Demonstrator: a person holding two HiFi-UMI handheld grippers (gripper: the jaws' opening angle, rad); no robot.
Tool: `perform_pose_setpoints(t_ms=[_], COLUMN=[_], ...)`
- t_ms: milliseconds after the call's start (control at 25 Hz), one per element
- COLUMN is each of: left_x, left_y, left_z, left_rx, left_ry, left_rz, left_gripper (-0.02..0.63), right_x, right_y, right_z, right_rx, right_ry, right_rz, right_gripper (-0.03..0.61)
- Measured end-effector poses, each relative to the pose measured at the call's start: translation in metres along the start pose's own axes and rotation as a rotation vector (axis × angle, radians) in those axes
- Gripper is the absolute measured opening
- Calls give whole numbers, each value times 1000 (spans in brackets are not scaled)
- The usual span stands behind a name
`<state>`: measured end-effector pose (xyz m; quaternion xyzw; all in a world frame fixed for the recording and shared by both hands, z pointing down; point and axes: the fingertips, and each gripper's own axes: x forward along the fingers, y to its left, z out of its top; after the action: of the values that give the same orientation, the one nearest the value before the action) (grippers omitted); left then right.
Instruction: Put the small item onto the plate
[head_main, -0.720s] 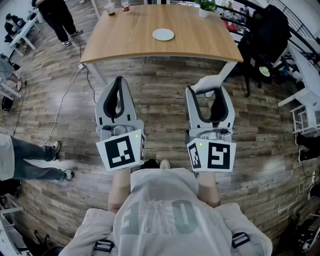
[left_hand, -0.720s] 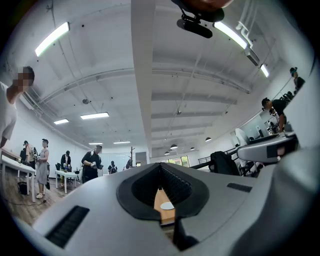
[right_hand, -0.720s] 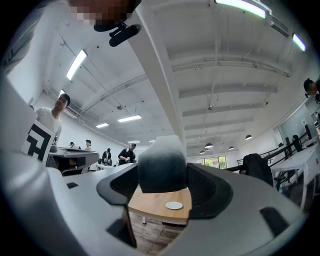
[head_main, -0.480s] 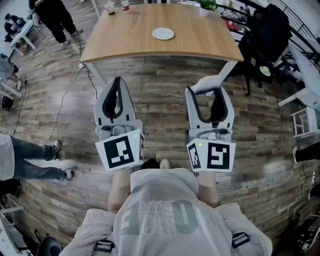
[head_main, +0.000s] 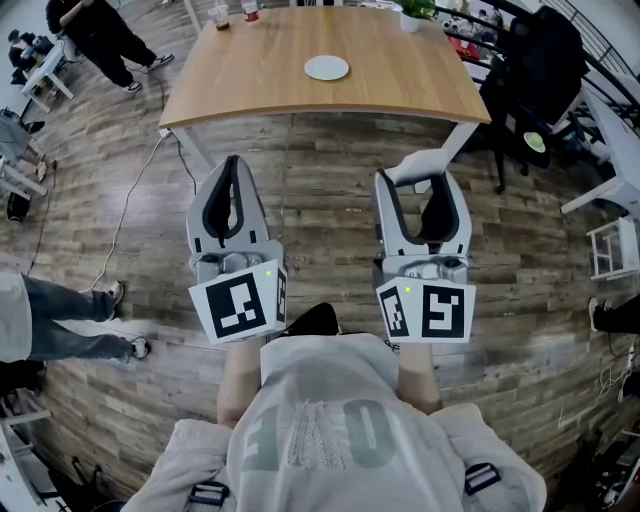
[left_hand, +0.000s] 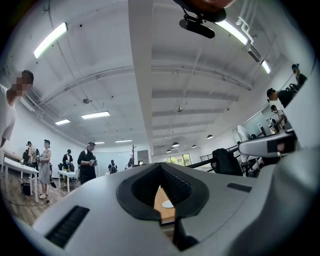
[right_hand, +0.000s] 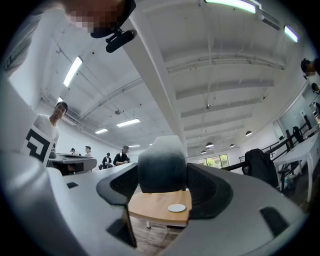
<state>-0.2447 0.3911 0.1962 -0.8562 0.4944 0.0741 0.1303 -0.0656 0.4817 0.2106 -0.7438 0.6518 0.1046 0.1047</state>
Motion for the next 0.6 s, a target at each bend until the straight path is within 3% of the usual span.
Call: perform_pose_setpoints(t_ms=[320, 600], left_x=[28, 74], left_y=[5, 2], left_z=[-21, -81], left_rx=[-18, -19], left_ry=[-29, -37], left_rz=[35, 29], left_gripper=[9, 9], right_x=[21, 63], right_y=[-19, -36], right_z=[-21, -81], right_rx=[-6, -25], right_ry=[-9, -6], right_rz=[13, 25], right_gripper=[307, 308])
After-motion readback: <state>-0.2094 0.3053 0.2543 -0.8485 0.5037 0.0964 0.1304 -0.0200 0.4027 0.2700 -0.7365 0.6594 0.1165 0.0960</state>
